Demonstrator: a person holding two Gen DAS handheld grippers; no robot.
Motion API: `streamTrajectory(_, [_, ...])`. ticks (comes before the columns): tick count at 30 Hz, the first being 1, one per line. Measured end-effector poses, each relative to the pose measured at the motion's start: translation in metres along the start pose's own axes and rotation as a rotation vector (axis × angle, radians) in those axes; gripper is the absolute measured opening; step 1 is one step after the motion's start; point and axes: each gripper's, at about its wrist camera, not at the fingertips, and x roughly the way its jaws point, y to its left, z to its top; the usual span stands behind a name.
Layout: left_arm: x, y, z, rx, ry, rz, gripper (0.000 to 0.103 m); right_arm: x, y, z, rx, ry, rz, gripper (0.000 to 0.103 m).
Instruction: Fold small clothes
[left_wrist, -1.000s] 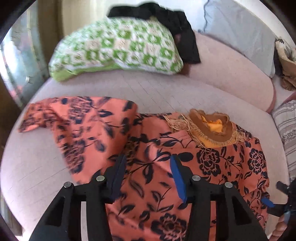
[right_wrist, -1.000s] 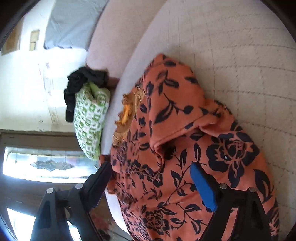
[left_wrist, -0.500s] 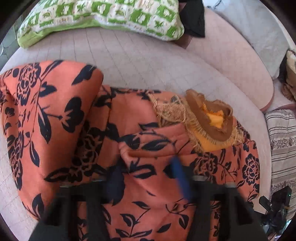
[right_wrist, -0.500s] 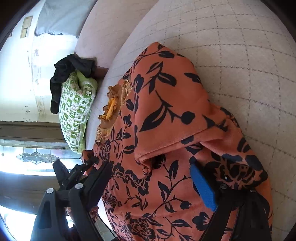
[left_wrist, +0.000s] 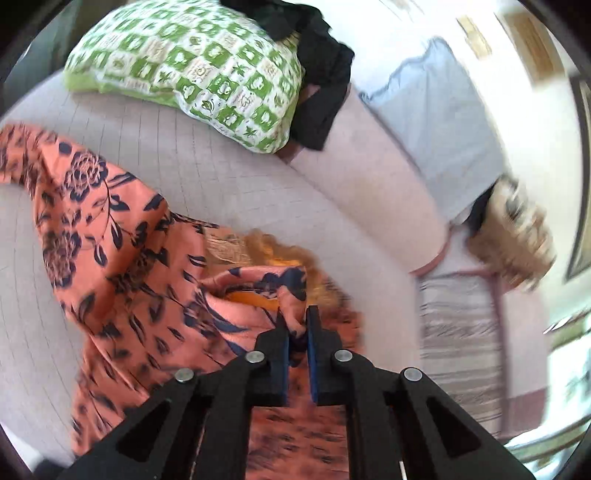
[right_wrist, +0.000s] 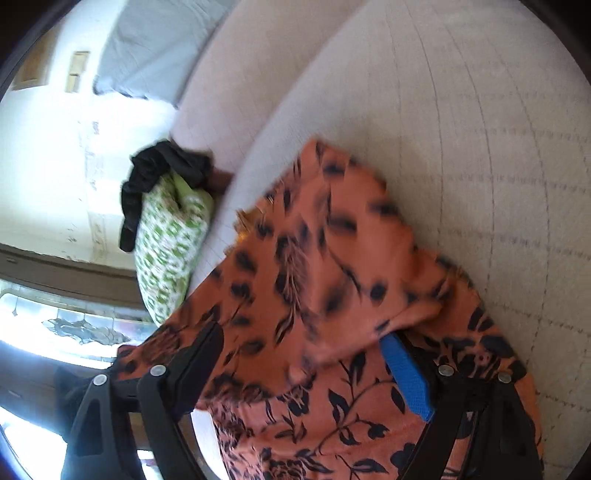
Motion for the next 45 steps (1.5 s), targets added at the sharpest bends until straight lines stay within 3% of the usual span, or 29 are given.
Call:
streamTrajectory(1, [-0.004,0.001,0.006,-0.059,0.006,-0.055,0.018,0.000,0.001,0.000,-0.006,-0.011,0.008,0.089])
streamTrajectory(2, [-0.012,0.005,0.015,-0.106,-0.009,-0.083,0.040,0.001,0.003,0.000,-0.012,-0.016,0.007,0.089])
streamTrajectory(3, [-0.019,0.011,0.024,-0.134,-0.055,-0.068,0.067,0.003,0.004,0.000,-0.018,-0.019,-0.002,0.089])
streamTrajectory(5, [-0.033,0.032,0.034,-0.181,-0.224,0.072,0.083,0.005,0.004,-0.001,-0.022,-0.021,-0.016,0.089])
streamTrajectory(6, [-0.037,0.043,0.035,-0.191,-0.291,0.175,0.083,0.005,0.004,-0.001,-0.022,-0.020,-0.019,0.089])
streamTrajectory(7, [-0.034,0.054,0.035,-0.177,-0.298,0.273,0.083,0.005,0.005,0.000,-0.021,-0.022,-0.016,0.089])
streamTrajectory(8, [-0.028,0.064,0.034,-0.147,-0.254,0.315,0.082,0.004,0.004,0.001,-0.020,-0.025,-0.012,0.089])
streamTrajectory(11, [-0.004,0.086,0.016,-0.096,-0.128,0.327,0.081,0.003,0.004,0.004,-0.006,-0.022,-0.002,0.089])
streamTrajectory(20, [0.040,0.103,-0.042,0.055,-0.057,0.322,0.081,0.019,-0.002,-0.003,-0.011,0.039,-0.007,0.089])
streamTrajectory(26, [0.069,0.084,-0.031,0.332,-0.152,0.450,0.082,0.025,0.000,-0.007,-0.024,0.047,-0.018,0.089])
streamTrajectory(31, [0.096,0.078,-0.030,0.463,-0.049,0.444,0.082,0.030,0.003,-0.006,-0.035,0.055,-0.029,0.089])
streamTrajectory(32, [0.101,0.077,-0.030,0.489,-0.040,0.450,0.078,0.031,0.004,-0.006,-0.040,0.055,-0.032,0.089])
streamTrajectory(34, [0.111,0.080,-0.028,0.515,-0.012,0.471,0.057,0.032,0.005,-0.007,-0.050,0.055,-0.040,0.089])
streamTrajectory(35, [0.116,0.083,-0.025,0.499,0.021,0.471,0.032,0.032,0.006,-0.007,-0.055,0.053,-0.042,0.089])
streamTrajectory(36, [0.120,0.089,-0.021,0.457,0.066,0.451,0.020,0.032,0.006,-0.007,-0.061,0.052,-0.046,0.088])
streamTrajectory(37, [0.120,0.091,-0.020,0.420,0.094,0.428,0.017,0.031,0.007,-0.007,-0.065,0.046,-0.048,0.088])
streamTrajectory(41, [0.099,0.074,-0.011,0.393,0.136,0.333,0.013,0.020,0.010,-0.005,-0.099,-0.049,-0.093,0.069])
streamTrajectory(45, [0.067,0.042,0.017,0.363,0.093,0.235,0.012,0.008,0.014,-0.003,-0.115,-0.129,-0.095,0.065])
